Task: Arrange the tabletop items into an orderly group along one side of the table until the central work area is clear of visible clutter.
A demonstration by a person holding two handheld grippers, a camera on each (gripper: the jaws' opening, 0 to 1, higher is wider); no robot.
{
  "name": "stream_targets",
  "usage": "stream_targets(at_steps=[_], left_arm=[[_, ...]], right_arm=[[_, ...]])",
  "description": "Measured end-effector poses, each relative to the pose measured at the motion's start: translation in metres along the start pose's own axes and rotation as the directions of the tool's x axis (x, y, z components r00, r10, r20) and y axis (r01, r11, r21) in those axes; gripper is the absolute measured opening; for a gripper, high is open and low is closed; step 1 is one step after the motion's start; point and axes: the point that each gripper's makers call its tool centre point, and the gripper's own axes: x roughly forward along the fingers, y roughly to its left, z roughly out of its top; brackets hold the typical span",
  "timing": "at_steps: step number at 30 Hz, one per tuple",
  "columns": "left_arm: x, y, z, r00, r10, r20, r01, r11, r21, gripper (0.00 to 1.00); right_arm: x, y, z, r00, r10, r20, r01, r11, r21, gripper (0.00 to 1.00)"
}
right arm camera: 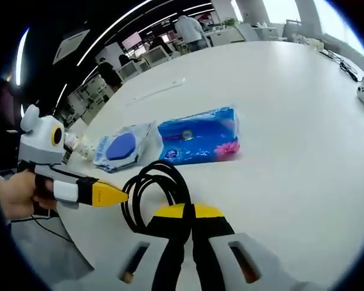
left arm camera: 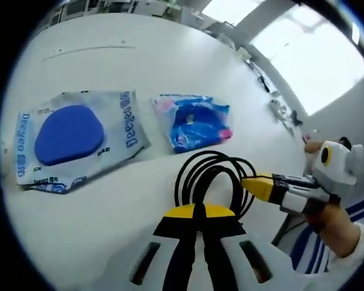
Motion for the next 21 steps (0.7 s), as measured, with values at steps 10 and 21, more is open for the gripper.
stream_targets(at_steps=[10, 21], left_arm=[[0.003, 0.004, -0.002, 1.000, 0.011, -0.009, -0.011, 1.000, -0.023, 0.00], [0.008, 0.006, -0.004, 1.000, 0.016, -0.011, -0.016, 0.999, -0.036, 0.00]], right_arm=[[0.017, -0.008, -0.003, 0.999, 0.008, -0.032, -0.007, 1.000, 0.006, 0.00], [0.025, -0.013, -0.009, 0.999, 0.005, -0.047, -0.004, 1.000, 0.008, 0.00]])
